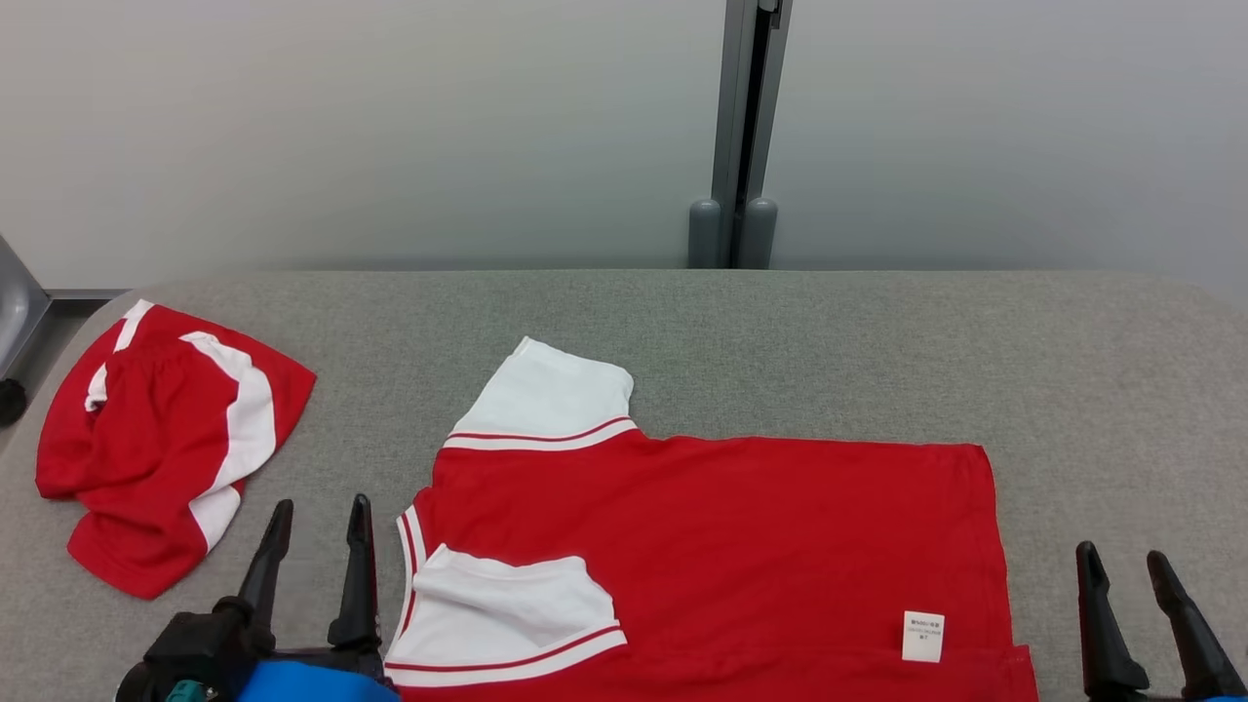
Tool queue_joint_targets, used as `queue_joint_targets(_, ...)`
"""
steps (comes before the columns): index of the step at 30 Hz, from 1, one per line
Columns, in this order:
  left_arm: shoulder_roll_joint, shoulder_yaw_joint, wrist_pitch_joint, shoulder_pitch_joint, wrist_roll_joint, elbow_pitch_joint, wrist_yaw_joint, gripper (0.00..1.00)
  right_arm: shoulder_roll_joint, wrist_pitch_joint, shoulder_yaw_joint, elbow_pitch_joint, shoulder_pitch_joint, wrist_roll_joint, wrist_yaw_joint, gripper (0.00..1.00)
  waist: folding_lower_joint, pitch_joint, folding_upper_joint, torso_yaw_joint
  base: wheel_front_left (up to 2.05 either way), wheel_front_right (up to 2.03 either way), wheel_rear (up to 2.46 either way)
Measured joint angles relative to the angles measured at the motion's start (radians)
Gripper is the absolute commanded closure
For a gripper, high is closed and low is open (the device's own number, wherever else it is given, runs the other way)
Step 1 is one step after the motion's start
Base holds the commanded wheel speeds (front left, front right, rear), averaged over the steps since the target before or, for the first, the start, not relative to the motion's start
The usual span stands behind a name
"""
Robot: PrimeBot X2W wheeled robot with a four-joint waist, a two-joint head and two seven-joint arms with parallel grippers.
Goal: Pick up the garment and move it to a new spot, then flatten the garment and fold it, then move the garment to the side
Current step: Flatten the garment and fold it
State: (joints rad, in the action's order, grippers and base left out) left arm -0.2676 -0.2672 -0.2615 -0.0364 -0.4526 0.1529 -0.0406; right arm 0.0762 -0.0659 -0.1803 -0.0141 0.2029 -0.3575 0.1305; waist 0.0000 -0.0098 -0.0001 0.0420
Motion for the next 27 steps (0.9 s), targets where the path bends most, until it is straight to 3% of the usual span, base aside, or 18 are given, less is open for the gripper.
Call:
queue_joint_targets(11,0.059,0.095,0.0,-0.001,0.101,-0.025,-0.012,0.0,-0.023,-0.08,0.049,-0.021,-0.019,0.096,0.0,0.0,0.0,-0.012,0.0,0.013,0.0,0.0,0.0)
queue_joint_targets(27,0.091,0.114,0.0,0.003,0.173,0.031,0.034,0.0,-0.026,-0.113,0.115,0.006,-0.004,0.084,0.0,0.0,0.0,-0.016,0.0002,0.019,0.0,0.0,0.0)
